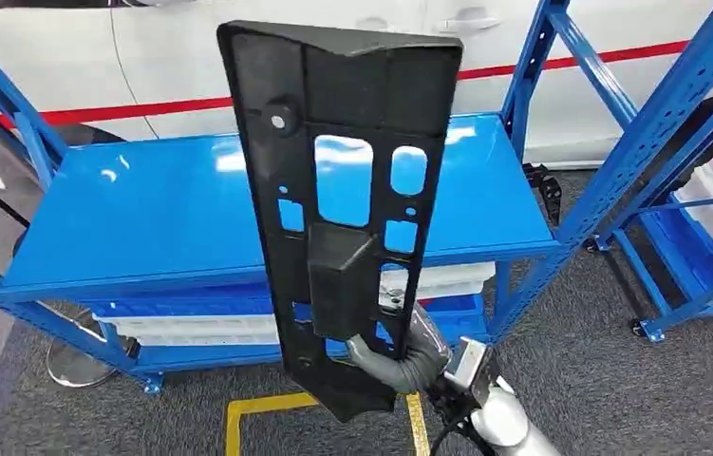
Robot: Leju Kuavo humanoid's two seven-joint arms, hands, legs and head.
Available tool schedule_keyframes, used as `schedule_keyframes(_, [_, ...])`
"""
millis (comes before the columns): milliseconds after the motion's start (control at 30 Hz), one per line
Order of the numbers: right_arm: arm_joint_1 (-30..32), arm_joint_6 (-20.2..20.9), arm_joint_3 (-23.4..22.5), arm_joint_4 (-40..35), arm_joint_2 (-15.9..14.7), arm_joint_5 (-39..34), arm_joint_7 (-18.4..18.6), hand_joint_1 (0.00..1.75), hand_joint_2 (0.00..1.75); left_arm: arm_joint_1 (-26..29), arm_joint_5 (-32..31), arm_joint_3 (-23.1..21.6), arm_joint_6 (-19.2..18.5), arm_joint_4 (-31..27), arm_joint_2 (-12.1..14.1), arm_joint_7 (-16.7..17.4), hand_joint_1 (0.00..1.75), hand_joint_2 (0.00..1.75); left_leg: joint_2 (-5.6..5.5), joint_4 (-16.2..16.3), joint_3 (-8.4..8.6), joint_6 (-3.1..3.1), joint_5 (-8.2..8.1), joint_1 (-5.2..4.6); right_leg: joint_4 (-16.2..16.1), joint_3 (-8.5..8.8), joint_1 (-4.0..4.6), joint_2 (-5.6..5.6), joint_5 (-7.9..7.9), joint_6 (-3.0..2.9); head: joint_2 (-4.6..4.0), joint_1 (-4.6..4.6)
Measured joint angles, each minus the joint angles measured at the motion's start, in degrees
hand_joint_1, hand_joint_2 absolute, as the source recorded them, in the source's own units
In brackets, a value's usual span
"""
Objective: Take the parts from the cabinet and place them on the table.
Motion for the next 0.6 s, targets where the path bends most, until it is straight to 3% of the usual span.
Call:
schedule_keyframes(33, [0.8, -0.4, -0.3, -0.4, -0.1, 0.9, -0.6, 1.68, 1.75, 0.1, -0.4, 0.0, 0.0, 0.0, 0.0, -0.1, 0.00, 0.00, 0.00, -0.4, 1.29, 0.03, 1.66, 0.00, 0.1, -0.81, 0.01, -0.02, 0.53, 0.09, 0.00, 0.00])
schedule_keyframes(67, [1.6, -0.7, -0.7, -1.0, -0.1, 2.2, -1.3, 1.68, 1.75, 0.2, -0.9, 0.0, -0.1, 0.0, 0.0, -0.2, 0.00, 0.00, 0.00, -2.7, 3.56, 0.15, 3.92, 0.00, 0.3, -1.58, 0.01, -0.02, 1.03, 0.20, 0.00, -0.02])
schedule_keyframes(100, [2.4, -1.1, -1.0, -1.8, -0.2, 3.7, -2.3, 1.68, 1.75, 0.2, -1.2, -0.1, -0.3, 0.0, 0.2, -0.4, 0.00, 0.00, -0.01, -7.2, 7.06, 0.41, 6.02, -0.01, 0.4, -2.37, 0.04, 0.01, 1.56, 0.36, 0.00, 0.00])
schedule_keyframes(133, [3.1, -1.3, -1.2, -2.5, -0.3, 4.5, -3.1, 1.68, 1.75, 0.2, -1.6, -0.3, -0.5, 0.0, 0.3, -0.5, 0.00, 0.00, -0.02, -12.3, 10.88, 0.84, 6.33, -0.03, 0.5, -2.83, 0.08, 0.05, 2.06, 0.52, 0.00, -0.02])
schedule_keyframes(167, [3.8, -1.3, -1.4, -3.5, -0.3, 5.3, -3.7, 1.68, 1.75, 0.1, -2.0, -0.5, -0.7, -0.2, 0.7, -0.8, 0.00, 0.00, -0.05, -18.2, 14.84, 1.33, 4.34, -0.48, 0.6, -3.06, 0.29, 0.08, 2.52, 0.83, 0.00, 0.00])
schedule_keyframes(200, [4.3, -1.4, -1.5, -4.2, -0.3, 5.9, -4.3, 1.68, 1.75, 0.1, -2.3, -0.7, -0.9, -0.3, 0.7, -1.0, 0.00, 0.00, -0.03, -20.8, 15.95, 1.43, 3.64, -0.49, 0.6, -3.12, 0.26, -0.04, 3.00, 1.23, 0.00, 0.04])
schedule_keyframes(300, [5.9, -1.7, -2.0, -6.2, -0.5, 6.9, -5.3, 1.68, 1.75, 0.3, -3.4, -1.1, -1.6, -0.3, 1.0, -1.9, 0.00, 0.00, -0.06, -20.6, 14.91, 2.40, 5.11, -0.93, -0.3, -2.97, -0.08, -0.21, 4.81, 2.35, 0.00, -0.04])
schedule_keyframes(333, [6.3, -1.9, -2.3, -6.6, -0.7, 7.0, -5.4, 1.68, 1.75, 0.4, -3.5, -1.2, -1.7, -0.3, 1.0, -2.0, 0.00, 0.00, 0.49, -21.0, 14.44, 2.80, 6.19, -0.32, 0.3, -3.34, -0.27, 0.05, 3.75, 2.62, 0.00, -0.09])
schedule_keyframes(367, [6.7, -2.1, -2.6, -7.0, -0.8, 7.1, -5.5, 1.68, 1.75, 0.3, -3.9, -1.4, -1.8, -0.3, 1.0, -2.1, 0.00, 0.00, 0.45, -21.0, 13.67, 3.30, 6.85, -0.38, 1.9, -4.10, -0.28, 0.26, 0.63, 2.89, 0.00, 0.00])
schedule_keyframes(400, [7.1, -2.1, -3.0, -7.5, -1.0, 7.4, -5.4, 1.68, 1.75, 0.3, -4.0, -1.6, -1.9, -0.3, 1.1, -2.1, 0.00, 0.00, 0.61, -21.0, 12.81, 3.64, 7.48, -0.40, 5.4, -5.02, -0.35, 0.25, -3.45, 3.05, 0.00, 0.09])
schedule_keyframes(433, [7.6, -2.2, -3.3, -7.8, -1.1, 7.6, -5.4, 1.68, 1.75, 0.4, -4.2, -1.7, -2.0, -0.3, 1.2, -2.1, 0.00, 0.00, 0.65, -21.0, 11.98, 3.68, 8.10, -0.44, 9.4, -5.90, -0.39, 0.25, -6.82, 3.28, 0.00, 0.13])
schedule_keyframes(467, [8.1, -2.1, -3.5, -8.1, -1.2, 7.8, -5.3, 1.68, 1.75, 0.4, -4.5, -1.9, -2.1, -0.3, 1.3, -2.1, 0.00, 0.00, 0.70, -20.9, 11.14, 3.67, 8.80, -0.49, 13.5, -6.61, -0.39, 0.25, -8.98, 3.49, 0.00, 0.09])
schedule_keyframes(500, [8.5, -1.9, -3.6, -8.4, -1.3, 7.9, -5.2, 1.68, 1.75, 0.3, -4.5, -2.1, -2.2, -0.3, 1.3, -2.1, 0.00, 0.00, 0.74, -20.7, 10.23, 3.60, 9.48, -0.50, 16.7, -6.90, -0.40, 0.25, -9.05, 3.66, 0.00, 0.11])
schedule_keyframes(533, [8.9, -1.6, -3.8, -8.7, -1.4, 8.0, -5.2, 1.68, 1.75, 0.2, -4.5, -2.1, -2.3, -0.3, 1.4, -2.1, 0.00, 0.00, 0.76, -20.4, 9.08, 3.46, 10.16, -0.49, 17.7, -6.26, -0.43, 0.25, -7.21, 3.76, 0.00, 0.11])
schedule_keyframes(567, [9.1, -1.0, -3.8, -8.8, -1.4, 8.0, -5.1, 1.68, 1.75, 0.2, -4.6, -2.2, -2.5, -0.3, 1.4, -2.1, 0.00, 0.00, 0.78, -19.9, 7.93, 3.29, 10.66, -0.46, 16.7, -4.56, -0.50, 0.25, -4.62, 3.80, 0.00, 0.09])
schedule_keyframes(600, [9.3, -0.5, -3.9, -9.0, -1.5, 8.1, -5.1, 1.68, 1.75, 0.1, -4.7, -2.3, -2.6, -0.3, 1.4, -2.1, 0.00, 0.00, 0.79, -19.4, 6.83, 3.06, 11.08, -0.43, 13.6, -1.71, -0.62, 0.25, -2.66, 3.74, 0.00, 0.11])
